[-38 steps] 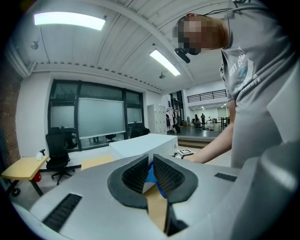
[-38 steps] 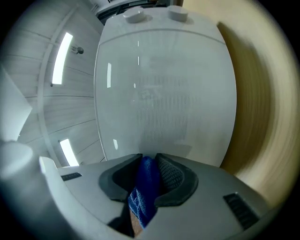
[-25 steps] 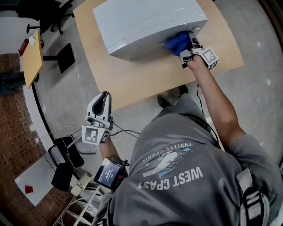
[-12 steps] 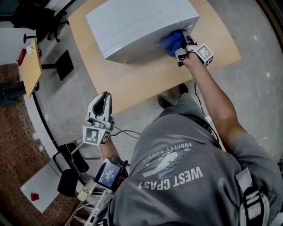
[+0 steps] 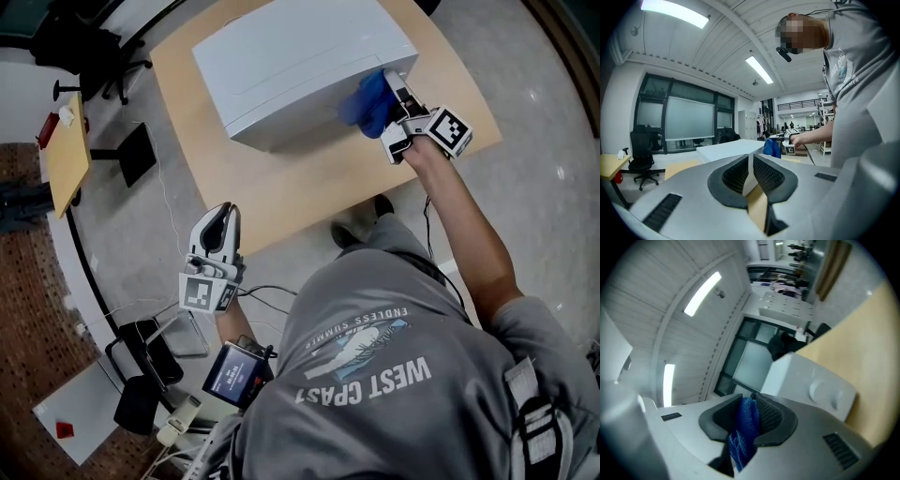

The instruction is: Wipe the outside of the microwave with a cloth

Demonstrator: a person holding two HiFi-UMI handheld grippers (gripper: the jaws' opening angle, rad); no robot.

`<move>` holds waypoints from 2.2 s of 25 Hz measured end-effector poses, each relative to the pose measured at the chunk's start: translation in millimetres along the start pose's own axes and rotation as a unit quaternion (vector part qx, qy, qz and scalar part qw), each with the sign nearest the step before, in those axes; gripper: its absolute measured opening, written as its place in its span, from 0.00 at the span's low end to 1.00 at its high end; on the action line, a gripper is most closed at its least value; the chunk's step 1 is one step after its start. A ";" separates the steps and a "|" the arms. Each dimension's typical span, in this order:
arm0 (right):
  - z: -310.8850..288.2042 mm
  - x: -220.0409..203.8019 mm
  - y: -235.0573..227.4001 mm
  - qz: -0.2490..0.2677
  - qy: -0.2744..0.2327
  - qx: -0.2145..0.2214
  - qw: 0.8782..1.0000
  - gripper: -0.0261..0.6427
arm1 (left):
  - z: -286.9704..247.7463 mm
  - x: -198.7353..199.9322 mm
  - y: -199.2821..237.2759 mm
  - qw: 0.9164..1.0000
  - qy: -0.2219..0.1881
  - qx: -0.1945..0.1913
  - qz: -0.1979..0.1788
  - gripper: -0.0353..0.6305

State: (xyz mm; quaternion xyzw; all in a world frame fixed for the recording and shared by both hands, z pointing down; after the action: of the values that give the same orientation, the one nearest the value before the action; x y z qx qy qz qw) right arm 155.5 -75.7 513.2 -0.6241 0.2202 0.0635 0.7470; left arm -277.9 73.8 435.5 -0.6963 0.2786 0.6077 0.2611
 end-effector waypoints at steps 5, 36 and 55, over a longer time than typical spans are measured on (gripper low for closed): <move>-58.2 79.3 91.9 0.289 0.036 0.074 0.954 0.17 | 0.5 6.2 0.4 1.000 -0.031 0.006 0.001 0.13; -283.1 -92.5 76.9 0.542 0.386 0.132 0.734 0.17 | -34.1 -3.8 19.4 0.994 -0.033 0.098 0.044 0.13; -298.9 -304.3 164.6 0.550 0.432 0.245 0.671 0.17 | 43.1 -31.1 41.4 0.988 -0.037 0.137 0.061 0.13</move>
State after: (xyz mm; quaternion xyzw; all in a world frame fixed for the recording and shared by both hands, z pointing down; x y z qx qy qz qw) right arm -252.3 -272.9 451.5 -0.1422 0.8296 0.1301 0.5240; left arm -340.6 76.9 460.0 -0.6129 0.3918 0.6036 0.3264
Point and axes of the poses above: the fingertips, and each gripper's own axes: z backward along the fingers, y to its left, x out of its top, the point moved 7 cm from there along z, backward along the fingers, and after that the axes turned 3 degrees about -y, right-handed, at the moved point
